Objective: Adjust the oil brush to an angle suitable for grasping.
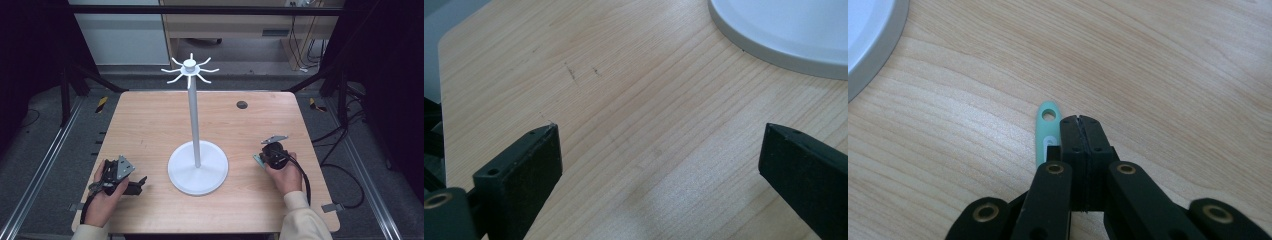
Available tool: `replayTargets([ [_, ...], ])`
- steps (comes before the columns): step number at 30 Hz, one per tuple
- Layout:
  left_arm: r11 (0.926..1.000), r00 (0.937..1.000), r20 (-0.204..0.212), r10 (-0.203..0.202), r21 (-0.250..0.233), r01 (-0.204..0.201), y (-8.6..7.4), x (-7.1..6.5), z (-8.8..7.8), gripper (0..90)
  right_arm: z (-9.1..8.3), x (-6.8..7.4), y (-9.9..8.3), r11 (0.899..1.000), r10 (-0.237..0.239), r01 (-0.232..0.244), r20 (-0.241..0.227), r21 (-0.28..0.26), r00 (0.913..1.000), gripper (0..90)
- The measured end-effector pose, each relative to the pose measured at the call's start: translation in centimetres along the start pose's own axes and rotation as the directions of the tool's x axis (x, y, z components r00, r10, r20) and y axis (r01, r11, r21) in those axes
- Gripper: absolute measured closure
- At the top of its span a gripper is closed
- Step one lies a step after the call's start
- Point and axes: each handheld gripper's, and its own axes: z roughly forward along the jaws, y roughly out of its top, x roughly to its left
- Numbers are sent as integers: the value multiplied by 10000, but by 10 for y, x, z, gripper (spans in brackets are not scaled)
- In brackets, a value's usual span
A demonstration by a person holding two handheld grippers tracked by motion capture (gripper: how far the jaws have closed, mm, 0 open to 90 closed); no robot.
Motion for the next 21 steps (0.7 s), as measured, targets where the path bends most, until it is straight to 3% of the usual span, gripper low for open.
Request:
replayTargets([
  [7, 10000, 10000, 5, 0, 3, 0, 0, 0, 0, 32, 2, -1, -1, 9999, 71, -69, -155, 120, 9999, 900],
  [11, 10000, 10000, 13, -24, -12, 24, 0, 0, 0, 32, 2, 1, -1, 9999, -20, 25, -514, 108, 9987, 900],
  [16, 10000, 10000, 12, -5, 0, 5, 0, 0, 0, 32, 1, 11, 1, 9987, -418, 447, -1116, 243, 9929, 900],
  [21, 10000, 10000, 14, -16, -11, 16, 0, -1, 0, 32, -1, 21, 1, 9952, -885, 935, -1417, 287, 9859, 900],
])
